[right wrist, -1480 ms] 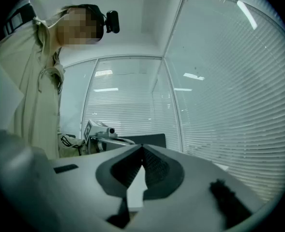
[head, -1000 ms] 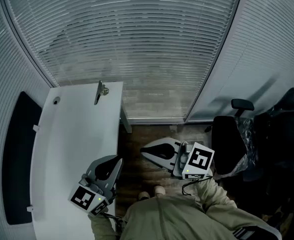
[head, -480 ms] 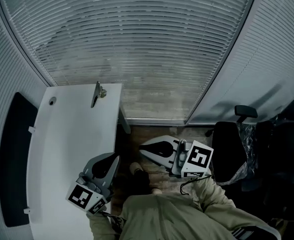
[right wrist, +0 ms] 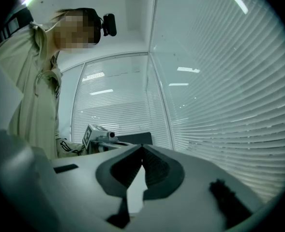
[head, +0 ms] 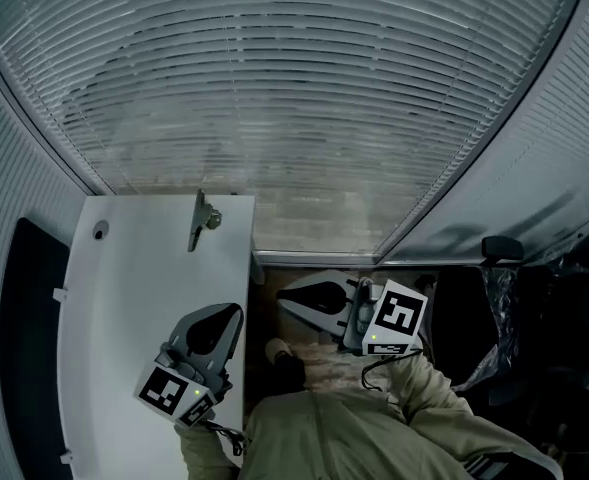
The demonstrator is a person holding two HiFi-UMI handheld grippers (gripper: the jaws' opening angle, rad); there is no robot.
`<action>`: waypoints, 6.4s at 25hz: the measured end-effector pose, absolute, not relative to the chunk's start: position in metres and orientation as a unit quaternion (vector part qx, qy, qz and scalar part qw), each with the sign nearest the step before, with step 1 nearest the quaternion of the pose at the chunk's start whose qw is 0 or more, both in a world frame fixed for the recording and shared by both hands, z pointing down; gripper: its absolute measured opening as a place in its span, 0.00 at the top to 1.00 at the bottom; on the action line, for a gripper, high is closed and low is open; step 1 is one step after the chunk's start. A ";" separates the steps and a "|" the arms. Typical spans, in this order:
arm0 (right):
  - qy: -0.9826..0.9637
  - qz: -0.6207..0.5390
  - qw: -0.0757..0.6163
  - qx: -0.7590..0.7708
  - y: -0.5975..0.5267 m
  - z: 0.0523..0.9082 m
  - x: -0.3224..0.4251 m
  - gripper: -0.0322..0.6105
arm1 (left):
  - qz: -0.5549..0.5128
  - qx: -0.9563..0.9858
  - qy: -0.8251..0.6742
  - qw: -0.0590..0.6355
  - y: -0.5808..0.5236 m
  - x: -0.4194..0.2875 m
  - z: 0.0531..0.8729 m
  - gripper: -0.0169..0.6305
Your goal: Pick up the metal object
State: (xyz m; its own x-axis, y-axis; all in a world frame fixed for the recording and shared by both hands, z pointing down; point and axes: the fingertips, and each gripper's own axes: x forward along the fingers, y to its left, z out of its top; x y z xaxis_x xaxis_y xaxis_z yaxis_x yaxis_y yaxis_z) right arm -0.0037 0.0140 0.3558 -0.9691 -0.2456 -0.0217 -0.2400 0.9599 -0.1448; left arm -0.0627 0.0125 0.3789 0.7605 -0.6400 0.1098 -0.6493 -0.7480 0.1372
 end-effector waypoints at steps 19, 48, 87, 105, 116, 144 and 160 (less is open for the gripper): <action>0.985 -0.145 -0.041 -0.084 -0.086 0.402 -0.069 0.95 | 0.052 0.887 -0.428 0.166 -0.116 -0.130 0.448 0.96; 0.969 -0.233 -0.059 -0.049 -0.150 0.469 -0.084 0.94 | 0.305 0.749 -0.527 0.259 -0.250 -0.163 0.625 0.37; 0.988 -0.149 0.037 0.018 -0.134 0.365 -0.069 0.94 | 0.062 0.780 -0.604 0.153 -0.151 -0.171 0.427 0.86; 0.994 -0.095 0.055 0.010 -0.089 0.328 -0.054 0.95 | 0.009 0.795 -0.606 0.037 -0.080 -0.155 0.334 0.86; 0.995 -0.073 0.055 -0.033 0.023 0.322 -0.056 0.95 | -0.019 0.823 -0.568 0.017 0.028 -0.154 0.318 0.86; 0.998 -0.005 0.033 -0.048 0.170 0.293 0.002 0.95 | -0.046 0.836 -0.546 -0.007 0.173 -0.095 0.284 0.86; 0.998 -0.008 0.040 -0.045 0.174 0.296 0.007 0.95 | -0.042 0.835 -0.549 -0.006 0.179 -0.087 0.288 0.86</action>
State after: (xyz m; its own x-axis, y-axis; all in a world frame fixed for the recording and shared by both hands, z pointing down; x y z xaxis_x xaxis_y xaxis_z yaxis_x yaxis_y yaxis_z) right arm 0.0068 0.1736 0.2960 -0.9927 -0.0912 -0.0790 -0.0899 0.9958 -0.0198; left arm -0.0873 0.1787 0.2876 0.3930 -0.9164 -0.0765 -0.9174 -0.3964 0.0355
